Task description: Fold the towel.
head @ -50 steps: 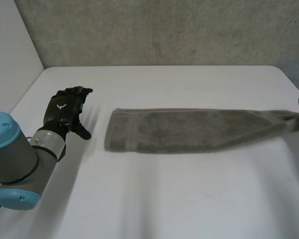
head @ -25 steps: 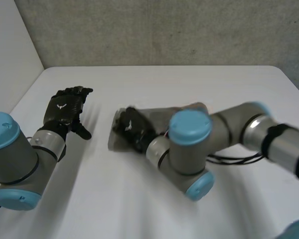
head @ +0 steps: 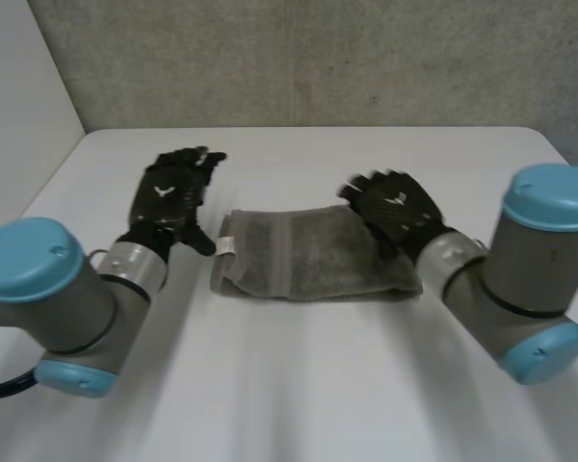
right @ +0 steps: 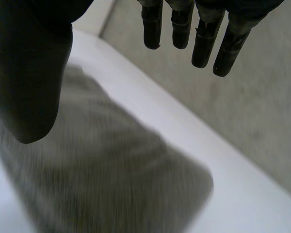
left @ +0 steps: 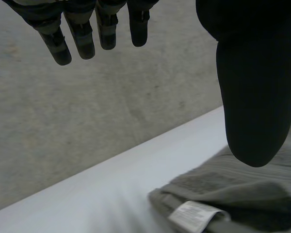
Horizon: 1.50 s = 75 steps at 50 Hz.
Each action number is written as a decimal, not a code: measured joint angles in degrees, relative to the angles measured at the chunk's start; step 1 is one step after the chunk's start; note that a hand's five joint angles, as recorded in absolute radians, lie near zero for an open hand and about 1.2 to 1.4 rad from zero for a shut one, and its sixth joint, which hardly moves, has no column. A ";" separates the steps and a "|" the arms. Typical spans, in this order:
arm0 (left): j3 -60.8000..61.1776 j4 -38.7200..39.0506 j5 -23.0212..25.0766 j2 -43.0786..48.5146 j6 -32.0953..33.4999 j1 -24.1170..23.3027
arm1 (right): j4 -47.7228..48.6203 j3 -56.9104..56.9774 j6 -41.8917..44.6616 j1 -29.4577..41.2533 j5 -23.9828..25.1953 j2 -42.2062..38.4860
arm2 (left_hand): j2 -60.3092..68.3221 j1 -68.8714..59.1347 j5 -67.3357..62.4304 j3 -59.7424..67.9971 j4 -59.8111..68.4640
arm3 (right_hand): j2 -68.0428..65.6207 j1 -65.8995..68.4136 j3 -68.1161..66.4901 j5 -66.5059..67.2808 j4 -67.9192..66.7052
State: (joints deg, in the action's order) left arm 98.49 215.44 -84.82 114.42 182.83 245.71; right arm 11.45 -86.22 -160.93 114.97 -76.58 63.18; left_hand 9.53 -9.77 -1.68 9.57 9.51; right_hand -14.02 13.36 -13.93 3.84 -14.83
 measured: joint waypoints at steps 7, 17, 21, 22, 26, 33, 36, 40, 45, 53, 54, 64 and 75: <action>-6.50 -1.85 -0.30 8.94 0.36 -4.13 | 0.02 -4.67 0.00 -6.00 1.79 -2.09 | 0.13 0.00 0.00 0.13 0.12 | -0.03 0.04 -0.03 0.03 -0.02; -10.29 -5.03 -0.77 15.00 3.43 -5.24 | 0.88 -3.98 -0.05 -7.85 3.64 -7.50 | 0.13 -0.03 0.00 0.13 0.13 | -29.53 29.76 -29.25 28.95 -28.27; -10.22 -5.20 -0.87 15.25 4.07 -5.16 | 1.72 -3.89 -0.17 -8.53 3.53 -8.14 | 0.13 -0.02 0.00 0.14 0.13 | -55.95 57.93 -57.29 58.18 -56.98; -10.15 -5.21 -0.88 15.22 4.13 -5.15 | 1.90 -3.91 -0.16 -8.67 3.46 -8.18 | 0.13 0.00 0.00 0.13 0.13 | -57.36 59.43 -59.88 60.04 -59.33; -9.43 -5.25 -0.92 14.23 4.20 -5.08 | 2.49 -4.30 0.19 -9.80 2.74 -7.19 | 0.00 0.00 0.00 0.00 0.01 | -58.33 60.87 -62.53 61.73 -61.49; -6.16 -5.35 -0.84 6.97 3.71 -5.00 | 0.01 -6.21 5.11 -12.19 1.77 0.83 | -0.02 0.00 0.00 0.00 0.00 | -58.33 61.29 -62.53 61.96 -61.51; -4.31 -5.33 -0.79 2.17 3.54 -4.99 | -2.34 -6.46 11.97 -13.01 1.76 4.12 | 0.00 0.00 0.00 0.00 0.00 | -58.33 61.52 -62.53 61.99 -61.51; -2.84 -5.26 -0.78 -2.88 3.32 -4.93 | -4.42 -4.70 21.79 -12.30 1.56 5.98 | -0.03 0.04 -0.05 0.00 -0.01 | -58.34 61.76 -62.53 62.01 -61.51; -2.87 -5.12 -0.82 -6.47 2.78 -4.77 | -5.40 1.84 31.14 -4.17 1.93 4.66 | -0.04 0.04 -0.05 0.00 -0.01 | -58.93 62.00 -62.53 62.23 -61.52; -4.23 -5.03 -0.94 -7.00 0.94 -4.63 | -5.66 11.00 35.14 9.82 5.01 -6.06 | -0.05 0.02 -0.05 0.00 -0.01 | -60.56 62.01 -62.53 62.47 -61.52; -4.30 -5.02 -0.95 -6.92 0.50 -4.61 | -6.09 12.01 36.26 11.65 5.65 -8.37 | -0.05 0.04 -0.05 0.00 -0.01 | -60.56 62.01 -62.53 62.47 -61.52; -4.29 -4.80 -0.94 -6.38 -1.35 -4.52 | -7.60 12.55 40.46 15.52 3.77 -15.07 | -0.05 0.05 -0.05 -0.01 -0.01 | -22.65 23.13 -23.93 23.03 -21.74; -8.41 -4.66 -1.02 -3.05 -1.88 -5.56 | 1.84 1.85 2.14 8.68 1.76 4.00 | -0.03 0.04 -0.05 0.00 -0.01 | 0.00 0.00 -0.01 -0.45 0.10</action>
State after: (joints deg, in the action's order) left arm 90.08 210.78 -85.85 111.37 180.95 240.16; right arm 13.29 -84.37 -158.79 123.65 -74.82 67.18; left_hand 9.50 -9.73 -1.73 9.57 9.50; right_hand -14.02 13.36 -13.94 3.38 -14.73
